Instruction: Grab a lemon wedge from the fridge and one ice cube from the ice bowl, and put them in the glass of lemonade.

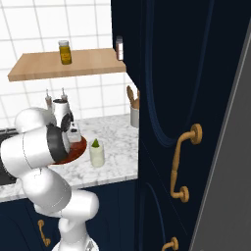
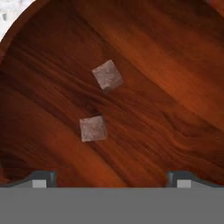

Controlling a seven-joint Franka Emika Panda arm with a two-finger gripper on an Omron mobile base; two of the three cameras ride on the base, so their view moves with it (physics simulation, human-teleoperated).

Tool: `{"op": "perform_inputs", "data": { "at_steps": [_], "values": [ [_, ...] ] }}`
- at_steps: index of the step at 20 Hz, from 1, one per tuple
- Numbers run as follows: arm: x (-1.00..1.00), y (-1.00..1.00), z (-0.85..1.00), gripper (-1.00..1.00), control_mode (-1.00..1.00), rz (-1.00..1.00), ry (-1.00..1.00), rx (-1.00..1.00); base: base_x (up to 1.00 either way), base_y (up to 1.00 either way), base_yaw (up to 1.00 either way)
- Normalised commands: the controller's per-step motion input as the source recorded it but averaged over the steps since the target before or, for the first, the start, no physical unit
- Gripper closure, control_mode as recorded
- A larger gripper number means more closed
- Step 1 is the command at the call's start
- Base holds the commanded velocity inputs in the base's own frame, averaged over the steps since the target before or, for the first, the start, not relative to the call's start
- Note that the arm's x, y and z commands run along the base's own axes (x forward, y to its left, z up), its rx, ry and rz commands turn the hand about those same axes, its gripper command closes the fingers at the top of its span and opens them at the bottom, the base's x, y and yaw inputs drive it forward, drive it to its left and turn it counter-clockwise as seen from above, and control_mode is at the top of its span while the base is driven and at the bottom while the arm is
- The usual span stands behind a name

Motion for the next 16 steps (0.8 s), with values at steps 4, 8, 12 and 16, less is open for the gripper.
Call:
{"op": "perform_inputs", "data": {
  "at_steps": [4,8,12,16],
  "values": [
    [0.08,0.86,-0.03,-1.00,-1.00,0.03,0.32,-0.20,0.00,0.00,0.00],
    [0.06,0.09,-0.74,-1.00,-1.00,0.04,0.18,-0.03,0.00,0.00,0.00],
    [0.06,-0.08,-0.23,-1.00,-1.00,0.00,-0.01,0.00,0.00,0.00,0.00],
    [0.14,-0.17,-0.03,-1.00,-1.00,0.00,0.00,0.00,0.00,0.00,0.00]
  ]
}}
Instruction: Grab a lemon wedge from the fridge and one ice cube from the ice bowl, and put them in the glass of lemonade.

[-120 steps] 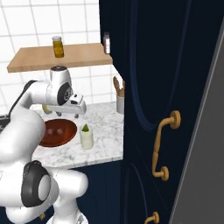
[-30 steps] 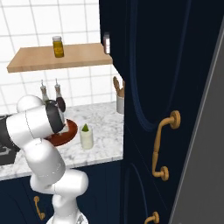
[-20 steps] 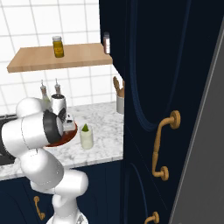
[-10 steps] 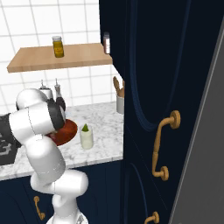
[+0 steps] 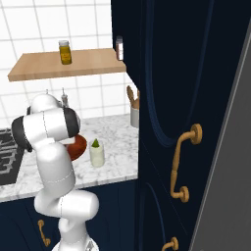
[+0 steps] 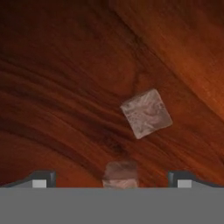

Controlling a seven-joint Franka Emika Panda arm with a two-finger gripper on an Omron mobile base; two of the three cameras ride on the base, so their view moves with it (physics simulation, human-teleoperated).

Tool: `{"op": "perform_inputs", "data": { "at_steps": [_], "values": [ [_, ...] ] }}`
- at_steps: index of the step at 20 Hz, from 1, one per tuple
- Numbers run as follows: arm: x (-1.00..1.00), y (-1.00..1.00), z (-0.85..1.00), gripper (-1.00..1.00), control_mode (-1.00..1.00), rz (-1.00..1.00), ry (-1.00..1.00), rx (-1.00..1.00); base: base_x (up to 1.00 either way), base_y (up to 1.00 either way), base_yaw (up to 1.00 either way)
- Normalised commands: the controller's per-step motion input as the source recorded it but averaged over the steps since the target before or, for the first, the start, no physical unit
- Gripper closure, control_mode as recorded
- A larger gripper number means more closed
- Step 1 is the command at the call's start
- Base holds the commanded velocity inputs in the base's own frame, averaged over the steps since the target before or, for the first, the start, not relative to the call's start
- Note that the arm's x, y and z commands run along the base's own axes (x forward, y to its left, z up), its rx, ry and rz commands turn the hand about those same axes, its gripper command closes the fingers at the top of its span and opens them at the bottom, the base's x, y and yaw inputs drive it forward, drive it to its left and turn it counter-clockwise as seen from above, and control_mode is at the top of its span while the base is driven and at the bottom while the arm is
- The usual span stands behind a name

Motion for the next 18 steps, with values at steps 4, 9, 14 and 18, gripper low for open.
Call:
{"op": "perform_inputs", "data": {
  "at_steps": [4,9,14,18],
  "values": [
    [-0.12,-0.35,-0.11,-1.00,-1.00,0.00,0.00,0.00,0.00,0.00,0.00],
    [-0.02,0.01,-0.26,-1.00,-1.00,0.00,-0.10,0.00,0.00,0.00,0.00],
    [0.00,0.01,-0.07,-1.00,-1.00,0.00,-0.17,0.00,0.00,0.00,0.00],
    [0.00,0.00,-0.08,-1.00,-1.00,0.00,0.00,0.00,0.00,0.00,0.00]
  ]
}}
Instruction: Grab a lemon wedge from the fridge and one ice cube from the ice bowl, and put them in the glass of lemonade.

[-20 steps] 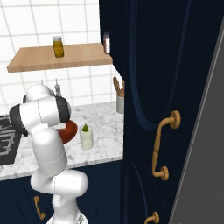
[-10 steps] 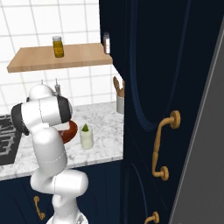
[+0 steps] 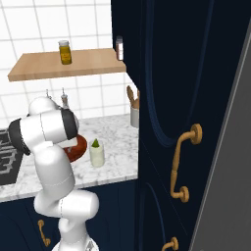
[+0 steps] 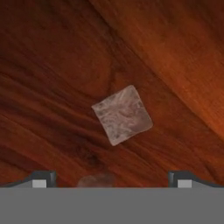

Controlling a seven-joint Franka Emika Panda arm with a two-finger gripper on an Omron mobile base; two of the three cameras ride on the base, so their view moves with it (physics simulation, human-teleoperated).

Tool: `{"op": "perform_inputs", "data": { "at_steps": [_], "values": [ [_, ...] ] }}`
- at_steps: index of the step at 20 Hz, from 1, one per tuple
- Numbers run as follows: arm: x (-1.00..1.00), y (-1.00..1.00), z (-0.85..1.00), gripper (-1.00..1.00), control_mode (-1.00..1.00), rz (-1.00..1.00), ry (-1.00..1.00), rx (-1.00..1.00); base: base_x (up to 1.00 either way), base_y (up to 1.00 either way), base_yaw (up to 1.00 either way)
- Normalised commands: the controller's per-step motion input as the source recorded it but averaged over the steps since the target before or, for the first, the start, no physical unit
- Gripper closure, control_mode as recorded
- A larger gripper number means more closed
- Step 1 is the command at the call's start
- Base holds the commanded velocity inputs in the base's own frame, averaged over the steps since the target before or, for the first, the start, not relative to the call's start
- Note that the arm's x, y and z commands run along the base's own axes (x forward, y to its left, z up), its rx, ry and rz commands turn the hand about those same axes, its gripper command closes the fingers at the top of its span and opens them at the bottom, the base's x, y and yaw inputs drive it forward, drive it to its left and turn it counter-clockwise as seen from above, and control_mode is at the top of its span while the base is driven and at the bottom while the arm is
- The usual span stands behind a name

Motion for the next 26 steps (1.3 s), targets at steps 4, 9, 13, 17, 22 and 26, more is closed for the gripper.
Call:
{"op": "perform_inputs", "data": {
  "at_steps": [4,9,13,17,22,26],
  "values": [
    [0.02,0.00,0.00,-1.00,-1.00,0.00,0.00,0.00,0.00,0.00,0.00],
    [0.11,-0.01,0.00,-1.00,-1.00,0.00,-0.12,0.03,0.00,0.00,0.00],
    [0.00,0.00,0.00,-1.00,-1.00,0.00,-0.11,0.04,0.00,0.00,0.00],
    [0.00,0.00,0.00,-1.00,-1.00,0.00,-0.09,0.01,0.00,0.00,0.00],
    [0.08,0.00,0.00,-1.00,-1.00,0.00,-0.01,0.00,0.00,0.00,0.00],
    [0.19,0.00,0.00,-1.00,-1.00,0.00,0.00,0.00,0.00,0.00,0.00]
  ]
}}
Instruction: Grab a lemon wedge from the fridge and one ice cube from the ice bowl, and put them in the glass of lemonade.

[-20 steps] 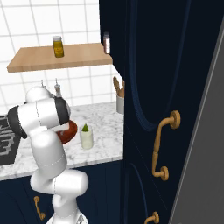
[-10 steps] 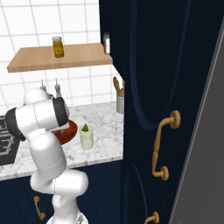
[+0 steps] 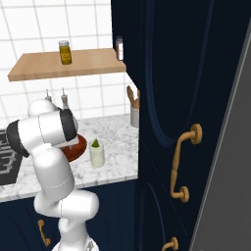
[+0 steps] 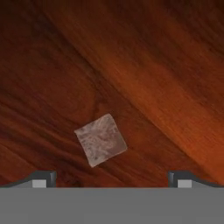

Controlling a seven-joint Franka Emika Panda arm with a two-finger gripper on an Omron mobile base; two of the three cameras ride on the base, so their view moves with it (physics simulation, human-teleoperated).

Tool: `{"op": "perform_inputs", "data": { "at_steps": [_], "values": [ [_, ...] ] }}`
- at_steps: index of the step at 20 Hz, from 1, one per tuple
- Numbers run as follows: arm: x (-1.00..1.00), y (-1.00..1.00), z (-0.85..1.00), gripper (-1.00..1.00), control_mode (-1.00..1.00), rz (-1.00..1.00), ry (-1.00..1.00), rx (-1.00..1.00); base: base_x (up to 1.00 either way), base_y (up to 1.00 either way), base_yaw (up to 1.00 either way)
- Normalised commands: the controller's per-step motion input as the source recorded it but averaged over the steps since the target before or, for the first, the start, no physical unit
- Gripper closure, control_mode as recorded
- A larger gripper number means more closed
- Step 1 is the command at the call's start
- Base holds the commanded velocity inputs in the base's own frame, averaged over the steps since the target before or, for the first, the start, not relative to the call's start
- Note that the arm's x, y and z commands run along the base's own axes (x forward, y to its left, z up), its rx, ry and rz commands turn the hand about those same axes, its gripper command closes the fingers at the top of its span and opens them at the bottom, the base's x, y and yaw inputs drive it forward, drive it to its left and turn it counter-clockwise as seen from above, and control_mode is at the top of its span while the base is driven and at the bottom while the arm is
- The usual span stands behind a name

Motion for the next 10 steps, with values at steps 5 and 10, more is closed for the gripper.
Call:
{"op": "perform_inputs", "data": {
  "at_steps": [5,10],
  "values": [
    [0.06,0.00,0.00,-1.00,-1.00,0.00,0.00,0.00,0.00,0.00,0.00],
    [0.00,0.04,0.05,-1.00,-1.00,0.00,0.00,0.00,0.00,0.00,0.00]
  ]
}}
